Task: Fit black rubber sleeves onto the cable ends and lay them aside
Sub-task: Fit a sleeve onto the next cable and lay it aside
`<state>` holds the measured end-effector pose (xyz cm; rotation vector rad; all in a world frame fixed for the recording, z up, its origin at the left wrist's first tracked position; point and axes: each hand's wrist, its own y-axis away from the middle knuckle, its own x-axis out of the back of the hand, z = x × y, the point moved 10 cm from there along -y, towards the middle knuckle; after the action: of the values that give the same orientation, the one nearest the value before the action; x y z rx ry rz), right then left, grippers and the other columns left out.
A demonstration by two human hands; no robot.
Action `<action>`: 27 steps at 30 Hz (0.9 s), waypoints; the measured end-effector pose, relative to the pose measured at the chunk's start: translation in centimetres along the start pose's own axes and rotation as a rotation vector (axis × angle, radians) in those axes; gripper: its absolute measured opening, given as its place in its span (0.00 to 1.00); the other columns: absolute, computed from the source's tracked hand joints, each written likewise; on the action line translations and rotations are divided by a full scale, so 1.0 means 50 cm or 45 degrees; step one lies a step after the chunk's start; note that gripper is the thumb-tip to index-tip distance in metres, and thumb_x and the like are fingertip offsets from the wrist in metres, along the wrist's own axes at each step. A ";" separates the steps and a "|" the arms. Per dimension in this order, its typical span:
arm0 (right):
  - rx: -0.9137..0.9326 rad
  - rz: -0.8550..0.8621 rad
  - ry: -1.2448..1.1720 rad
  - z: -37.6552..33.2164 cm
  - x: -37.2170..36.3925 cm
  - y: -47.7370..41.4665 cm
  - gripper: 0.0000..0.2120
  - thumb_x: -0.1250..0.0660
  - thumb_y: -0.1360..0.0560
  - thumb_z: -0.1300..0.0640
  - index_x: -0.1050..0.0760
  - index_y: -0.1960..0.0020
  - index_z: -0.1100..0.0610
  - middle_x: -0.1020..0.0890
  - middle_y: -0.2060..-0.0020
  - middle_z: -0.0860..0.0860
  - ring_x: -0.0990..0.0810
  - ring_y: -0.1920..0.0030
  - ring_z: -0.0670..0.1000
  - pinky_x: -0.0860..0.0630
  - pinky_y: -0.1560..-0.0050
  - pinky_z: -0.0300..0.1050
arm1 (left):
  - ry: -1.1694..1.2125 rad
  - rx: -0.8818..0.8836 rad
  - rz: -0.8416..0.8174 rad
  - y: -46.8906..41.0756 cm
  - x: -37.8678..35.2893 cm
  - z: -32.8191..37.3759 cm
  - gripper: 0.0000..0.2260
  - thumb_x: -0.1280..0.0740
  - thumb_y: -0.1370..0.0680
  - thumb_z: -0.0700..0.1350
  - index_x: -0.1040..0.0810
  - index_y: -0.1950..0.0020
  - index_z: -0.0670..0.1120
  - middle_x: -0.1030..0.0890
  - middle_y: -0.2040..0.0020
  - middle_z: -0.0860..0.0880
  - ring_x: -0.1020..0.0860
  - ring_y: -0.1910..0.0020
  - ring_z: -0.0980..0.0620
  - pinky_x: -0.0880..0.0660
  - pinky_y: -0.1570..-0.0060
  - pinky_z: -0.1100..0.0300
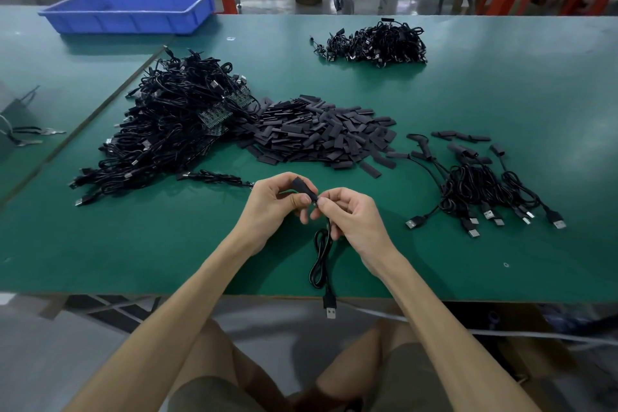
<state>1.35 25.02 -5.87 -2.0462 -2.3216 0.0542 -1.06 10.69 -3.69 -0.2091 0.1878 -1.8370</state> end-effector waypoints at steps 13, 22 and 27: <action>-0.007 -0.002 -0.022 0.011 0.009 0.000 0.03 0.30 0.20 0.60 0.19 0.49 0.60 0.14 0.63 0.51 0.26 0.75 0.46 0.28 0.70 0.36 | 0.041 0.042 -0.019 0.005 -0.007 0.002 0.08 0.26 0.23 0.42 0.19 0.53 0.37 0.17 0.52 0.45 0.25 0.75 0.47 0.24 0.66 0.59; -0.013 -0.012 -0.029 0.011 0.005 -0.001 0.04 0.31 0.19 0.61 0.18 0.51 0.60 0.15 0.65 0.50 0.26 0.75 0.47 0.29 0.71 0.36 | 0.040 0.066 -0.001 0.004 0.003 -0.002 0.08 0.24 0.25 0.45 0.17 0.55 0.41 0.17 0.53 0.42 0.28 0.76 0.48 0.26 0.66 0.62; -0.009 -0.010 -0.032 0.008 0.002 -0.001 0.04 0.31 0.19 0.61 0.18 0.51 0.59 0.16 0.65 0.50 0.27 0.76 0.46 0.29 0.71 0.36 | 0.071 0.105 -0.027 0.002 0.004 -0.011 0.11 0.23 0.25 0.50 0.16 0.53 0.42 0.24 0.59 0.34 0.29 0.77 0.49 0.28 0.68 0.66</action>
<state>1.26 25.11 -6.26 -2.0515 -2.3477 0.0723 -1.16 10.50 -4.25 -0.1025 0.1492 -1.8687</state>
